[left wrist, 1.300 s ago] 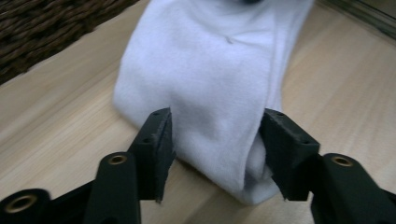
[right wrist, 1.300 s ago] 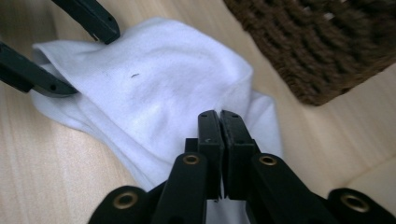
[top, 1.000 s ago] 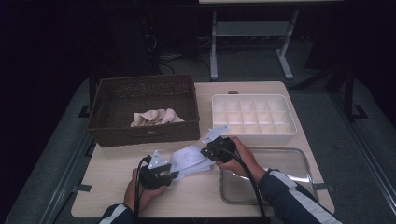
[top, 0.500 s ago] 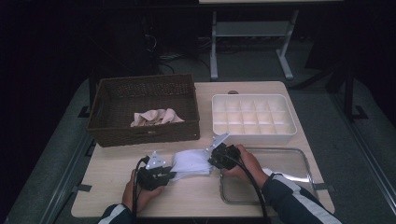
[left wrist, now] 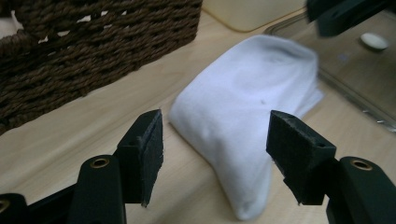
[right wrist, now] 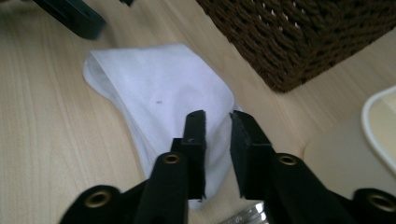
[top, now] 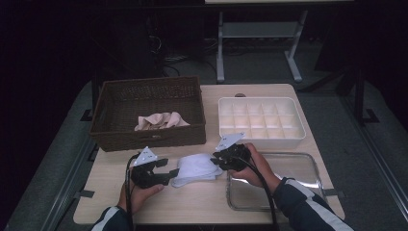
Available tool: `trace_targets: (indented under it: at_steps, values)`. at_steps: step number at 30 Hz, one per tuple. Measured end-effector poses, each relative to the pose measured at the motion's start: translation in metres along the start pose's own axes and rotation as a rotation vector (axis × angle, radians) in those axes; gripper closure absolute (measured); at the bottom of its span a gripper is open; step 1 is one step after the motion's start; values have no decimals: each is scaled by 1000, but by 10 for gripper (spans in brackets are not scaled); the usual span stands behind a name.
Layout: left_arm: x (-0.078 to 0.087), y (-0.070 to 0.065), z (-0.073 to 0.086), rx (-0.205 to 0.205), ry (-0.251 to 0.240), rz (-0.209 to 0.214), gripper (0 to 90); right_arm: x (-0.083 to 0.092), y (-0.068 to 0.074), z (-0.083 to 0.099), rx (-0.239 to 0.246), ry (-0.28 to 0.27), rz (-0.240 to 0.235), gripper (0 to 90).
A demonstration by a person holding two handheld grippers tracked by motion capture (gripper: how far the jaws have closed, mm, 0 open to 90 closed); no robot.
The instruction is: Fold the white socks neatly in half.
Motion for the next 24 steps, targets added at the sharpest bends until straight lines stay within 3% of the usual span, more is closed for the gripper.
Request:
trace_targets:
  at_steps: [7, 9, 15, 20, 22, 24]
  values:
    - [-22, 1, 4, -16, 85, 15, 395, -9, 11, -8, 46, -21, -29, 857]
    - [-28, -5, 7, -61, 133, -6, 405, -22, 13, -9, 68, 6, -27, 839]
    - [-29, -8, 10, -80, 133, -10, 434, -39, 3, 2, 51, 84, 8, 802]
    - [-29, -9, 11, -90, 135, -12, 445, -35, -7, 11, -29, 125, -11, 786]
    - [-29, -9, 11, -88, 136, -13, 443, -34, -8, 11, -23, 130, -11, 779]
    - [-29, -9, 11, -84, 128, -6, 427, -30, -4, 9, 24, 114, 6, 771]
Point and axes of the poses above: each handheld gripper's, and its own axes: x roughly backward along the jaws, z roughly out of its underside, y roughly to its left, the point moved 1 cm from there along -x, roughly forward along the jaws, and after that the axes turned 3 degrees about y, right-handed, at the moved point
